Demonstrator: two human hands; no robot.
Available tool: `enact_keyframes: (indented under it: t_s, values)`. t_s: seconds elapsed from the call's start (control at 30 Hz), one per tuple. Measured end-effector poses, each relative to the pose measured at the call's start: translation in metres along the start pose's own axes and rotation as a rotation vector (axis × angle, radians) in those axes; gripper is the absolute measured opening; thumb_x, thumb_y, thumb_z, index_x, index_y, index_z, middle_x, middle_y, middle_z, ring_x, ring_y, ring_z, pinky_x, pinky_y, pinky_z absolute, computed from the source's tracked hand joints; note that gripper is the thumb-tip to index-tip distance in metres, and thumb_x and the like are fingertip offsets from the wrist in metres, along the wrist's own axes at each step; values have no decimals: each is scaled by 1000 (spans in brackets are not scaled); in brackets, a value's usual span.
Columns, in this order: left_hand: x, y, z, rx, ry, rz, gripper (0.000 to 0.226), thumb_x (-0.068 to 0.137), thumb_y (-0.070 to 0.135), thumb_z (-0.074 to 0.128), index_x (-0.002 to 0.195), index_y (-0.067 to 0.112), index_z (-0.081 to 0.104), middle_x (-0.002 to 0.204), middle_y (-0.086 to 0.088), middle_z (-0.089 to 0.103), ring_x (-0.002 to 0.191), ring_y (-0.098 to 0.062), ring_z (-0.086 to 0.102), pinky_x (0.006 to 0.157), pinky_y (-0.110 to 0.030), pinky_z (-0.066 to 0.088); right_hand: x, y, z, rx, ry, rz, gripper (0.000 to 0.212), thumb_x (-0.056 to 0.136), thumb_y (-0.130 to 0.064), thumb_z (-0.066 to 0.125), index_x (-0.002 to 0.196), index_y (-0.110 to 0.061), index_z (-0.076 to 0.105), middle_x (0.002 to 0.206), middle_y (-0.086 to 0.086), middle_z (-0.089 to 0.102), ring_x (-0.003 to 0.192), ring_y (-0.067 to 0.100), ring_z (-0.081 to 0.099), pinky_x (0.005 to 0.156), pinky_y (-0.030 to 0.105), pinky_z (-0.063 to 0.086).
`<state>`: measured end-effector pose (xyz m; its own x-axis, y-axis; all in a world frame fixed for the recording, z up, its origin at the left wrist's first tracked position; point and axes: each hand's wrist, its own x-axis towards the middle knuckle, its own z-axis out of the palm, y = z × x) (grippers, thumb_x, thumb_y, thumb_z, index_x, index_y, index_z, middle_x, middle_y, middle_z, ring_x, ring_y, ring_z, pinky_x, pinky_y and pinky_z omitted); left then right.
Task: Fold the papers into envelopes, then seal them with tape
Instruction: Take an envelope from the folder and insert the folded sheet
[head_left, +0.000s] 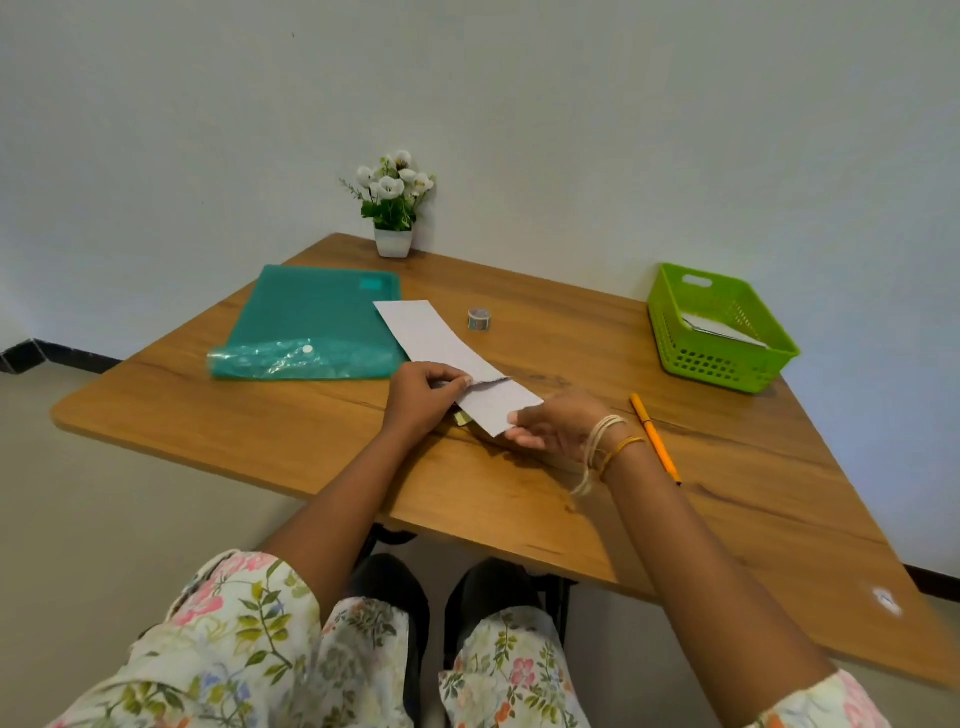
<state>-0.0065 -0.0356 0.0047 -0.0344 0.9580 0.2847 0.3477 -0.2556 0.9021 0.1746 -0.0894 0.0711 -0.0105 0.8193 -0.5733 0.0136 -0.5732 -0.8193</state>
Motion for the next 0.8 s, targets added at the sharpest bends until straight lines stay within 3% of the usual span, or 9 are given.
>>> enact_keyframes:
  t_s: [0.1,0.17,0.27,0.37,0.5,0.57,0.63,0.7,0.8]
  values:
    - [0,-1,0,3,-45,7,13,81,23,75,91,16,78,85,6,73,82,0,65,69,-14,51,10,7,23,80,128,-124,46,79,9,69,116,3,41,82,22,67,49,17,68,43,23,55]
    - [0,-1,1,4,-58,-20,15,81,25,75,93,16,77,87,6,73,86,-4,65,72,-20,53,18,11,33,142,198,-192,58,77,8,72,123,-3,37,96,25,67,59,21,70,51,28,57]
    - [1,-1,2,8,-42,-38,14,81,24,74,93,16,77,88,6,73,86,-6,65,71,-20,52,24,11,34,190,239,-246,55,75,9,72,116,-7,39,104,23,63,69,25,70,62,31,58]
    - [2,-2,3,12,-27,-51,15,82,25,74,95,17,77,87,8,73,86,-5,65,67,-18,51,25,9,29,154,168,-244,45,74,14,70,111,-2,50,95,20,62,71,25,69,64,28,58]
    - [3,-2,3,-3,-32,-57,13,82,25,74,93,19,77,80,14,70,82,-4,65,65,-16,50,31,11,28,-8,208,-323,38,70,4,78,101,-6,58,93,16,70,79,26,72,69,34,60]
    - [2,-2,2,-21,-51,-44,10,82,24,74,90,19,78,79,13,71,80,-3,66,64,-13,49,38,12,30,-171,294,-429,40,68,-9,83,99,-9,57,80,8,71,66,20,71,59,32,59]
    - [1,-1,1,-40,-60,-41,10,81,23,75,89,18,78,81,10,73,79,-4,68,64,-14,51,45,14,32,-489,463,-574,39,66,-26,86,90,-20,55,77,-3,66,66,15,63,51,28,50]
    - [0,-1,0,-54,-76,-36,8,81,23,75,88,19,78,80,9,74,78,-4,69,65,-16,53,50,18,31,-782,606,-677,39,67,-40,82,88,-28,52,82,-9,56,74,12,52,49,23,37]
    - [-2,0,-1,-43,-105,-22,5,81,23,75,85,22,78,77,12,73,76,-2,68,68,-19,56,58,24,27,-928,632,-769,38,71,-43,78,96,-28,53,100,-3,53,86,17,53,57,24,41]
